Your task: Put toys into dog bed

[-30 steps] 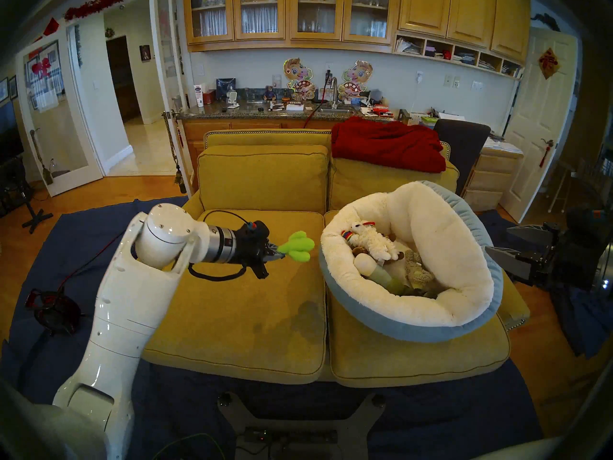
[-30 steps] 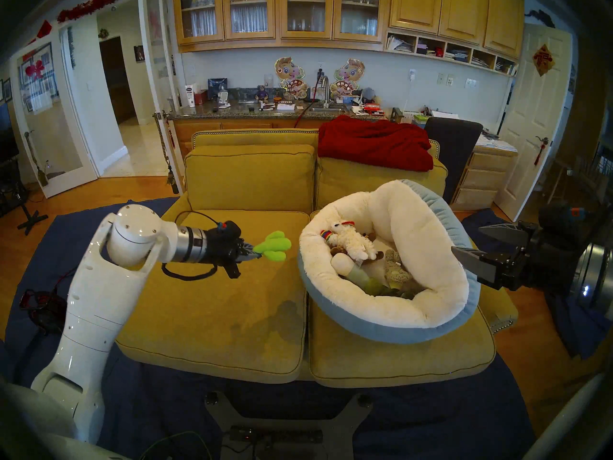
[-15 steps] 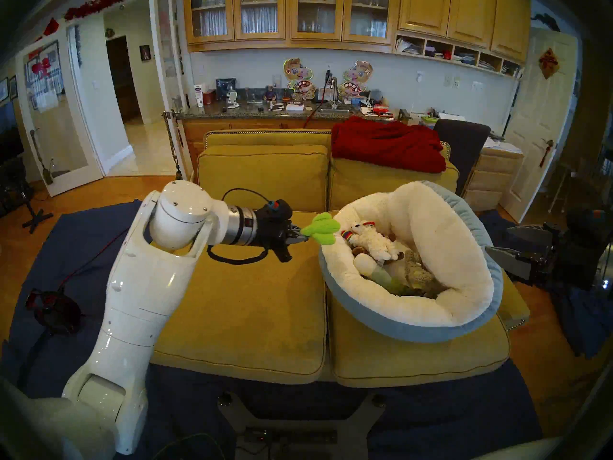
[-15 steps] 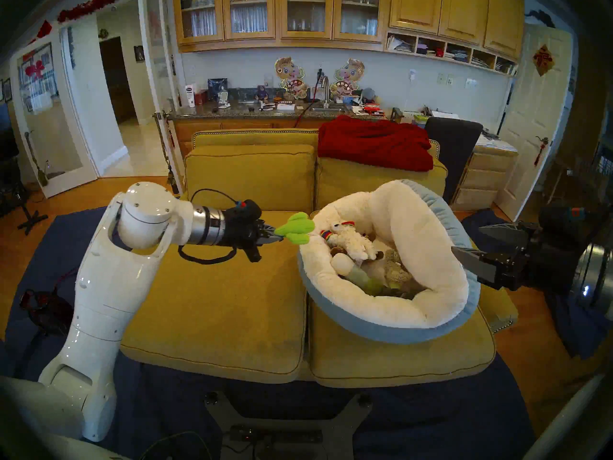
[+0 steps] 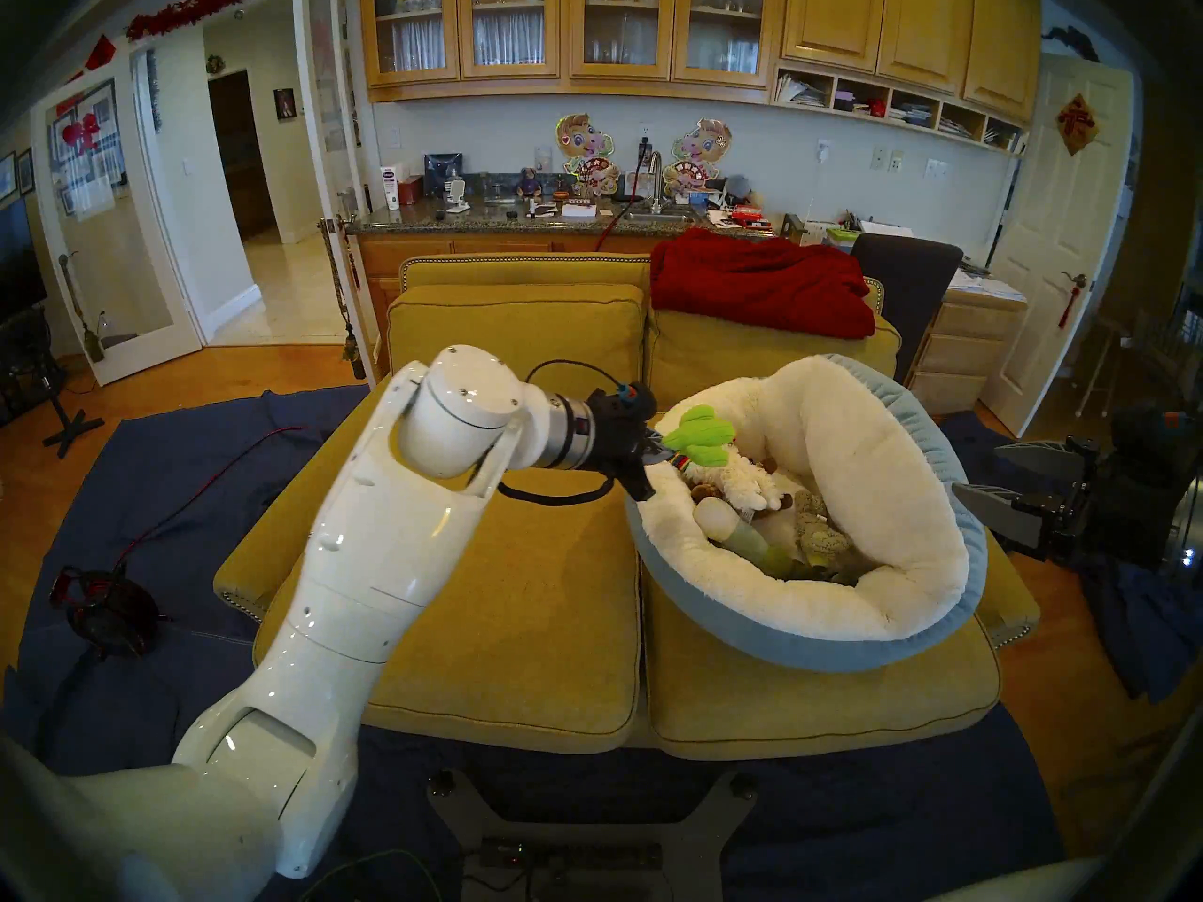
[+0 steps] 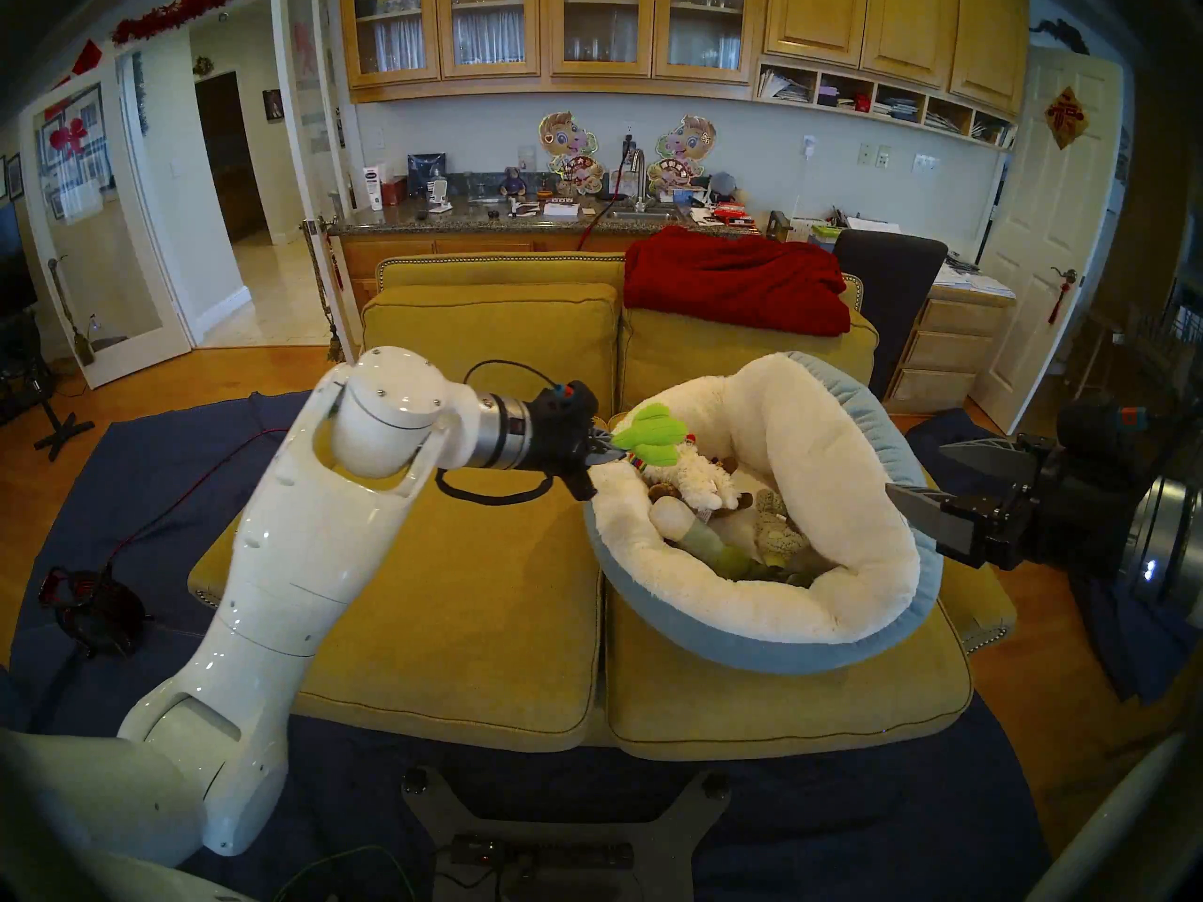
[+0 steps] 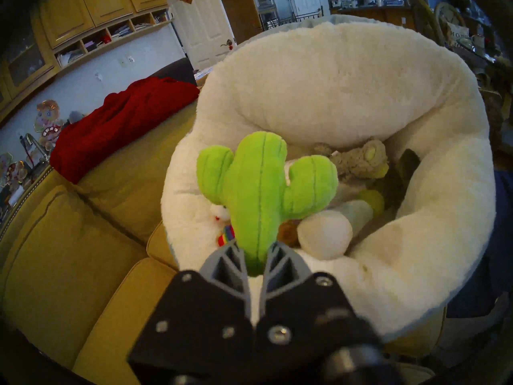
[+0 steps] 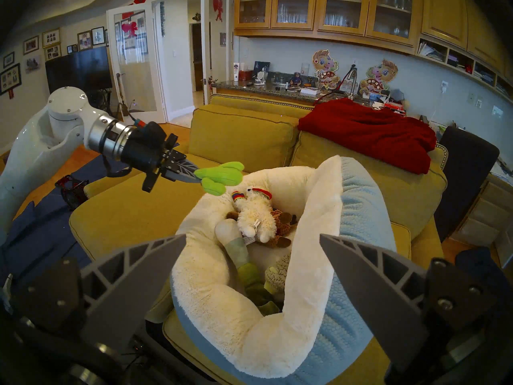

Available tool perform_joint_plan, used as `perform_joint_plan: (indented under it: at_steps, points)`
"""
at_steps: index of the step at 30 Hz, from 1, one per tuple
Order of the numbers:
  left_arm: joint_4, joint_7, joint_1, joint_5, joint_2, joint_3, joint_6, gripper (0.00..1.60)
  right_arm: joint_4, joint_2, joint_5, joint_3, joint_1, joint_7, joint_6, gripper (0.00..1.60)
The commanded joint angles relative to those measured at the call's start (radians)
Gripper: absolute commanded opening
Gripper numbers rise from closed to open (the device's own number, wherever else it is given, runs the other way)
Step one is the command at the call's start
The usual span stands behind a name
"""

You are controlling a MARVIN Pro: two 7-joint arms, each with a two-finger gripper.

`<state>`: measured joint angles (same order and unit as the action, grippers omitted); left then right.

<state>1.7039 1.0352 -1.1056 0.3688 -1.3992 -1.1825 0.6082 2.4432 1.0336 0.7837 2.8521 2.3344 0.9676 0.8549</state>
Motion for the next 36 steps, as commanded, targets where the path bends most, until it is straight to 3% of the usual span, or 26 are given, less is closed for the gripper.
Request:
perform_joint_plan:
  at_steps: [1,8,18,19,20,21,22,23,27,36]
  points:
    - [-0.04,-0.047,0.115,0.009,-0.118,0.061,-0.017,0.0,0.0,-0.002,-0.001,0.008,-0.003,-0.001,-0.001,1.6]
    - [-0.156,-0.064,0.156,0.033,-0.178,0.094,-0.058,0.0,0.0,-0.002,-0.001,0.008,-0.003,-0.001,-0.001,1.6]
    - [-0.313,-0.082,0.229,0.039,-0.282,0.06,-0.115,0.0,0.0,-0.002,-0.001,0.008,-0.003,-0.001,-0.001,1.6]
    - [-0.318,-0.077,0.233,0.034,-0.289,0.056,-0.118,0.17,0.0,-0.002,-0.001,0.008,-0.003,-0.001,-0.001,1.6]
    - [-0.326,-0.071,0.237,0.032,-0.295,0.049,-0.128,0.73,0.0,-0.002,-0.001,0.009,-0.003,0.0,-0.001,1.6]
    - [-0.331,-0.061,0.248,0.026,-0.292,0.05,-0.134,0.86,0.0,-0.002,-0.001,0.009,-0.003,0.0,-0.001,1.6]
    - [-0.338,-0.054,0.255,0.023,-0.294,0.046,-0.142,1.36,0.0,-0.002,-0.001,0.009,-0.003,0.0,-0.001,1.6]
    - [-0.34,-0.044,0.264,0.017,-0.288,0.047,-0.147,1.59,0.0,-0.002,-0.001,0.009,-0.003,0.0,-0.001,1.6]
    - [-0.336,0.026,0.284,-0.015,-0.253,0.041,-0.173,1.6,0.0,-0.003,-0.001,0.01,-0.003,0.0,-0.001,1.6]
    - [-0.192,0.201,0.185,-0.076,-0.106,-0.034,-0.164,1.6,0.0,-0.003,-0.001,0.011,-0.003,0.0,-0.001,1.6]
